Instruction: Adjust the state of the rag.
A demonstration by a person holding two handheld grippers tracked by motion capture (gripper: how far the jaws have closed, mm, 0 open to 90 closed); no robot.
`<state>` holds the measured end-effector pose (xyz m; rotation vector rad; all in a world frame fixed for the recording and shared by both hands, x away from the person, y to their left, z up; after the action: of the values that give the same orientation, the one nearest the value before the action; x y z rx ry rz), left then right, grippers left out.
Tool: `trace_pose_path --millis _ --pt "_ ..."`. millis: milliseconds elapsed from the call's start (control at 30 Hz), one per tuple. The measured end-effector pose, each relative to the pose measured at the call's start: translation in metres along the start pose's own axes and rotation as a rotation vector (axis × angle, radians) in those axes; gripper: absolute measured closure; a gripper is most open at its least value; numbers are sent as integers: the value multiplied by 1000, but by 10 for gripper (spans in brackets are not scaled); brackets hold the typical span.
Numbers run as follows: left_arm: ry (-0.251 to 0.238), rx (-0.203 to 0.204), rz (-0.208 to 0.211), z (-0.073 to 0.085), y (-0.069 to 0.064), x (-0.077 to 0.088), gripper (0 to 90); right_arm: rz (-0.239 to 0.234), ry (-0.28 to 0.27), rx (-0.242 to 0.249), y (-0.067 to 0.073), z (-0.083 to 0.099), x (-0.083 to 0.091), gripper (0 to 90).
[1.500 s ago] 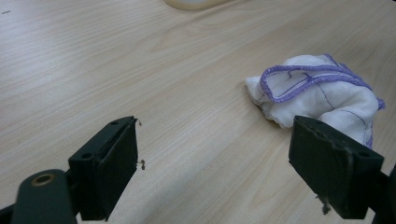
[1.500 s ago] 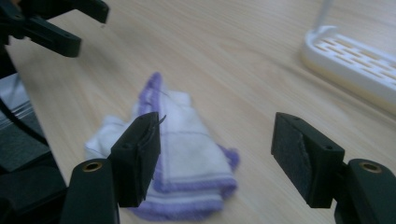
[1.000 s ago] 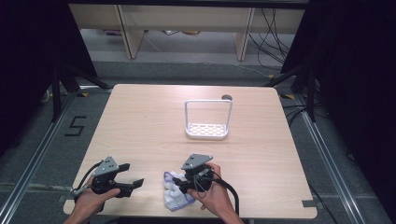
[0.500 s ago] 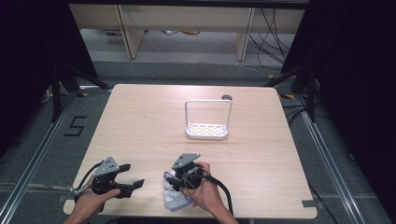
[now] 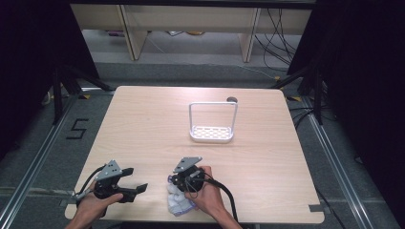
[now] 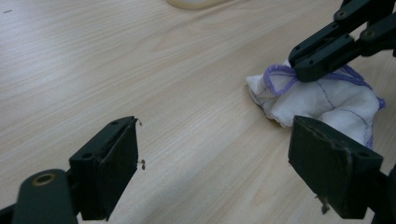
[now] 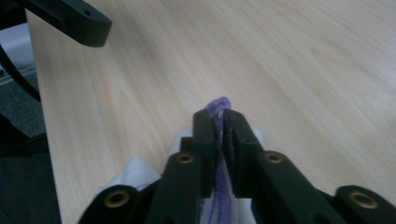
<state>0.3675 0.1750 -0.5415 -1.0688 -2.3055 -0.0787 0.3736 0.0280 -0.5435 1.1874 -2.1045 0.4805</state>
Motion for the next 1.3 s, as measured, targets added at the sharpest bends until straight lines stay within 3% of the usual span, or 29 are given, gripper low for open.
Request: trace_pose_path --millis 200,267,333,400,500,567,633,733,800,867,933,967,1067,1133,1167,1267,1300 --pt "0 -7 16 0 -4 -3 153 26 -56 28 -9 -7 27 886" --pt "1 -5 34 0 -8 -5 153 25 -75 -4 -12 -6 40 886" --pt "4 -3 40 0 -10 -6 153 31 -84 -2 -14 -6 44 887" --pt "6 1 86 0 -17 -8 153 36 -110 -22 -18 -7 56 889" --pt "19 -15 101 -1 -23 -12 151 40 -139 -25 -22 -9 74 891" --pt "21 -23 101 -1 -24 -14 151 49 -144 -30 -23 -9 78 891" --pt "24 -31 88 -2 -24 -16 151 67 -175 -15 -30 -9 95 892" --pt "33 -41 100 -2 -26 -18 151 72 -181 -34 -33 -6 104 892" --pt "23 -41 108 -6 -29 -21 150 94 -196 -82 -42 2 121 892" --pt "27 -41 111 -8 -32 -21 151 98 -205 -81 -49 7 129 893" --pt "36 -65 121 -11 -37 -25 152 107 -204 -89 -53 11 133 892" --pt "50 -83 143 -13 -44 -29 156 126 -200 -116 -62 20 138 892" --pt "57 -108 155 -16 -54 -39 162 146 -193 -143 -71 32 140 892" --pt "93 -149 187 -18 -66 -54 190 151 -153 -214 -79 55 139 892" --pt "104 -158 187 -19 -68 -61 207 165 -145 -221 -85 63 137 892" --pt "124 -166 209 -21 -72 -74 227 172 -126 -234 -94 77 133 892" --pt "142 -167 226 -23 -75 -85 264 160 -103 -280 -95 88 129 892"
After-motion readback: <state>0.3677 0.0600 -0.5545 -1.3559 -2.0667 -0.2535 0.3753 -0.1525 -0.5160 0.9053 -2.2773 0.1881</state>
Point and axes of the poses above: each handheld gripper's, and its own axes: x roughly backward along the jaws, z roughly out of its underside, y roughly to its left, the point moved 10 cm from there along -x, roughly forward along the jaws, and after that the axes turned 3 degrees about z, right-handed, at the moved point
